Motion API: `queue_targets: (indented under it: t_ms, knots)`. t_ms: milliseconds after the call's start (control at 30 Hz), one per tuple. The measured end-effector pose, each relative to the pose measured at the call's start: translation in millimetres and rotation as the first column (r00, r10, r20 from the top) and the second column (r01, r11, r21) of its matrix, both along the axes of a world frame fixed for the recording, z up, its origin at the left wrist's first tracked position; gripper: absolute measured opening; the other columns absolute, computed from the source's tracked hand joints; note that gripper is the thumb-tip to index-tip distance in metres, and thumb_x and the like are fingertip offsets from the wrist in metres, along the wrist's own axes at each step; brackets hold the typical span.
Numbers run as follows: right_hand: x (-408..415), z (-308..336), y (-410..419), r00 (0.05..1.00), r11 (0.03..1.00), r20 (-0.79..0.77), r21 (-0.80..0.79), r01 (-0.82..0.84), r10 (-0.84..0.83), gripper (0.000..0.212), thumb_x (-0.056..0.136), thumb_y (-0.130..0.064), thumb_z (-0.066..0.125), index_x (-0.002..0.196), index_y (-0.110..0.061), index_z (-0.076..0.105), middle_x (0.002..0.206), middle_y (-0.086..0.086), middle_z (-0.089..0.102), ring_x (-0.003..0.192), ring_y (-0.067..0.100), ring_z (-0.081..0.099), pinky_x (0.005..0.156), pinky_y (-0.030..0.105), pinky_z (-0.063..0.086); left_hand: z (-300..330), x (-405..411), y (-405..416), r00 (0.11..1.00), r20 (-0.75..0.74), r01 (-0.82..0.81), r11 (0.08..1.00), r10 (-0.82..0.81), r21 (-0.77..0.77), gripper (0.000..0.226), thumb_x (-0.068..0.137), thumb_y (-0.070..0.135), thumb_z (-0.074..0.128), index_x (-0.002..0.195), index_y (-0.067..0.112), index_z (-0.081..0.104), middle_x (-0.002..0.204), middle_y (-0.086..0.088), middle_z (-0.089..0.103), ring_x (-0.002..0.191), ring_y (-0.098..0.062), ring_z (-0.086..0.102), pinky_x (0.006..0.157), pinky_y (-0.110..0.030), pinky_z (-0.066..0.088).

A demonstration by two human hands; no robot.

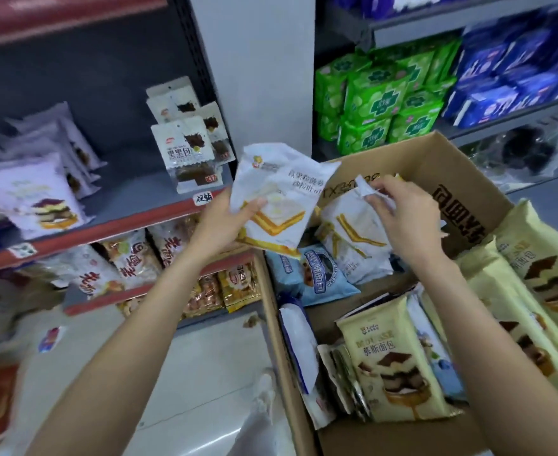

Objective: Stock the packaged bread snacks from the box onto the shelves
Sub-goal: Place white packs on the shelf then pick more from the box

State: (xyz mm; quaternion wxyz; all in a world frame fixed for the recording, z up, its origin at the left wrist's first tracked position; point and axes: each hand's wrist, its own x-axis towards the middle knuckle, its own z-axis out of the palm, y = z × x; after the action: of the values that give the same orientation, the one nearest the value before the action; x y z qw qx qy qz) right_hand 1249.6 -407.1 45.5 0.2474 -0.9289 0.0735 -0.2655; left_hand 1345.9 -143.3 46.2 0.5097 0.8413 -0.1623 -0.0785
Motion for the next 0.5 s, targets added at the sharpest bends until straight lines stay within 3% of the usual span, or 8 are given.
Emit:
queue_targets:
  t_ms: [67,167,300,400,500]
  knots:
    - [1.3,30.0,15.8,0.996,0.987,0.086,-0.161,-0.017,0.031,0.016,0.095,-0.020,0.055,0.098,-0.005,0.059,0.077,0.014,0.063,0.070,0.034,0.059,0.053,0.030,0.023,4.3,-10.1,23.8,0.990,-0.038,-0.139,0.985,0.135,-0.104,0.010,0.089,0.040,0.061,0.099,0.042,0.060,0.086,0.034,0.065,0.082,0.020,0.059,0.066,-0.003,0.044]
    - [11.8,70.0,48.2,0.976,0.977,0.193,-0.206,-0.057,0.098,0.021,0.096,-0.023,0.051,0.103,-0.005,0.058,0.079,0.014,0.065,0.066,0.036,0.061,0.050,0.029,0.029,8.7,-21.2,68.4,0.948,-0.077,-0.319,0.922,0.310,-0.218,0.013,0.089,0.043,0.060,0.101,0.046,0.057,0.086,0.038,0.063,0.081,0.024,0.056,0.064,-0.005,0.042]
    - [36.9,94.5,96.4,0.955,0.968,0.163,0.008,-0.252,0.247,0.026,0.098,-0.027,0.048,0.110,-0.005,0.054,0.085,0.011,0.064,0.070,0.033,0.057,0.058,0.034,0.032,4.9,-28.8,138.0,0.871,-0.070,-0.486,0.834,0.486,-0.261,0.033,0.088,0.045,0.061,0.120,0.041,0.051,0.098,0.037,0.058,0.087,0.024,0.052,0.069,-0.007,0.040]
    - [58.7,91.0,137.5,0.934,0.921,0.083,0.159,-0.356,0.347,0.025,0.097,-0.026,0.050,0.111,-0.005,0.052,0.094,0.005,0.065,0.069,0.024,0.052,0.059,0.034,0.035,-4.0,-27.8,191.0,0.813,-0.034,-0.571,0.784,0.582,-0.244,0.035,0.087,0.043,0.063,0.120,0.041,0.049,0.101,0.036,0.057,0.090,0.023,0.052,0.074,-0.010,0.039]
    - [85.6,74.4,186.0,0.901,0.891,-0.022,0.156,-0.425,0.434,0.022,0.097,-0.025,0.050,0.110,-0.007,0.052,0.098,0.008,0.065,0.074,0.026,0.054,0.058,0.033,0.033,-17.5,-19.3,243.5,0.770,-0.029,-0.628,0.748,0.637,-0.215,0.041,0.086,0.042,0.065,0.124,0.033,0.052,0.106,0.030,0.060,0.099,0.014,0.055,0.078,-0.013,0.042]
